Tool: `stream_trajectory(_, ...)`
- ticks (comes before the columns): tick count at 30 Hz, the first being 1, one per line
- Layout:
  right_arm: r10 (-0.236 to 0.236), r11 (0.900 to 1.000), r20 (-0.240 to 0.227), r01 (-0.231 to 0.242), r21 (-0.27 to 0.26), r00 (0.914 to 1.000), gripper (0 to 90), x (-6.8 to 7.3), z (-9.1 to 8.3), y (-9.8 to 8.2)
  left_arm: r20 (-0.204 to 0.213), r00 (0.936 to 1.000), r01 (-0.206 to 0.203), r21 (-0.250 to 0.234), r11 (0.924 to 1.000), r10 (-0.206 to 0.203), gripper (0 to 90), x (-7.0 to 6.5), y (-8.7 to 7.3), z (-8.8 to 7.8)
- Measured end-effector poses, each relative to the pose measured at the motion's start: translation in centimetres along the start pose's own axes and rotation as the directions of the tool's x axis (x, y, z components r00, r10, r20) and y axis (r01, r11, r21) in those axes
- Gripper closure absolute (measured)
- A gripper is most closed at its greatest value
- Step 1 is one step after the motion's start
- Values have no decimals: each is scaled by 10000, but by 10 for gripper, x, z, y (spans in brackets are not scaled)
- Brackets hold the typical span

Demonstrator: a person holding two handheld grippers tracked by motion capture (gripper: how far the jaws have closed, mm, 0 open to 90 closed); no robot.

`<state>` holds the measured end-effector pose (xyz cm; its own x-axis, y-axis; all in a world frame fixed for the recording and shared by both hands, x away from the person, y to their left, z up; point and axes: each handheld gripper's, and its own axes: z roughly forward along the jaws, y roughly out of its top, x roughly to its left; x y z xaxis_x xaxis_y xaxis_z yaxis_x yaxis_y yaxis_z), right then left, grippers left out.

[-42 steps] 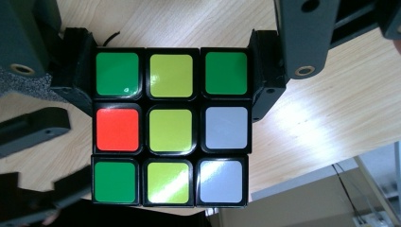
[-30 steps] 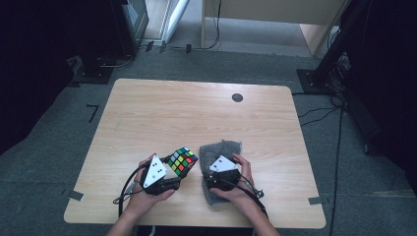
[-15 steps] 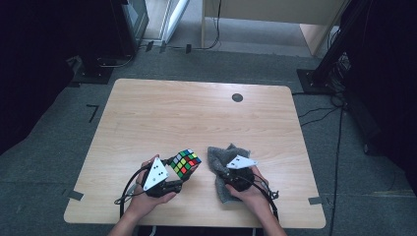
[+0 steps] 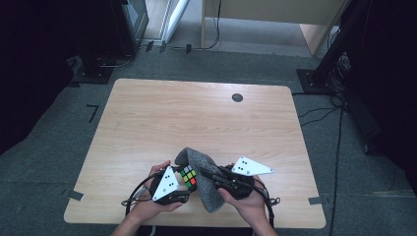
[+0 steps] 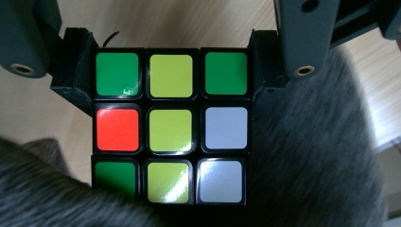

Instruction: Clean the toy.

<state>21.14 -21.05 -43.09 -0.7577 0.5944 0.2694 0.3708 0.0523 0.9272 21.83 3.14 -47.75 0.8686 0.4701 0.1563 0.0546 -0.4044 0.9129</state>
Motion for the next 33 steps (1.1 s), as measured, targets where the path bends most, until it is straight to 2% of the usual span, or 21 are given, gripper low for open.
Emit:
stream_trajectory(1,-23,10000,176,23,44,9998,749,-2,2,-3,-32,10000,-51,24,10000,51,344,-1,1,-1)
stream_trajectory(3,541,9985,379,-541,-24,9978,750,-12,3,-9,-5,10000,-44,-49,10000,44,345,1,1,-3)
stream_trajectory(5,627,9973,1092,-665,312,9920,751,-22,3,-16,-27,10000,87,-163,9998,-87,345,4,1,-5)
stream_trajectory(6,751,9962,1165,-797,356,9903,750,-26,2,-17,-27,9999,148,-176,9997,-149,345,5,2,-5)
stream_trajectory(8,1046,9939,918,-1073,246,9903,750,-26,0,-16,-100,9999,122,-111,9999,-123,345,6,1,-4)
stream_trajectory(9,1069,9939,636,-1083,189,9922,748,-22,-1,-13,-162,9999,59,-25,10000,-59,345,5,1,-3)
stream_trajectory(11,1005,9949,-163,-1005,8,9948,745,-11,0,-6,-141,9999,-53,65,10000,54,345,3,0,-2)
stream_trajectory(12,886,9961,-358,-887,-30,9954,745,-5,1,-3,-108,9999,-88,14,10000,88,345,2,1,-2)
stream_trajectory(13,758,9971,-316,-759,-11,9966,745,-1,2,-1,-88,10000,-29,-80,10000,29,345,2,2,-3)
stream_trajectory(14,733,9973,-208,-733,-8,9971,744,1,3,0,-114,9999,-10,-140,9999,8,345,2,3,-5)
stream_trajectory(16,903,9958,-87,-904,-121,9959,745,-3,2,-2,-148,9999,54,-248,9997,-58,345,3,4,-8)
stream_trajectory(18,854,9960,744,-870,192,9936,745,-12,1,-6,-216,9997,137,-295,9995,-143,345,5,4,-9)
stream_trajectory(19,977,9942,1002,-1017,358,9902,745,-17,2,-9,-214,9996,177,-269,9995,-183,344,6,4,-9)
stream_trajectory(21,1418,9883,916,-1462,436,9856,746,-20,1,-10,-185,9996,190,-145,9997,-192,345,6,3,-6)
stream_trajectory(24,1048,9935,505,-1069,401,9932,745,-9,2,-4,-99,9996,253,-38,9997,-254,344,4,1,-3)
stream_trajectory(26,770,9965,398,-782,287,9962,745,-2,2,1,-40,9995,305,-95,9995,-306,344,3,3,-3)
stream_trajectory(29,949,9948,633,-970,315,9935,745,-6,1,-1,-49,9994,340,-123,9993,-340,344,4,4,-5)
stream_trajectory(31,961,9925,1327,-1050,623,9865,746,-15,2,-7,-70,9992,393,-116,9992,-394,344,5,4,-6)
stream_trajectory(33,1154,9886,1496,-1282,785,9820,746,-20,2,-10,-36,9992,405,-25,9992,-405,344,5,4,-4)
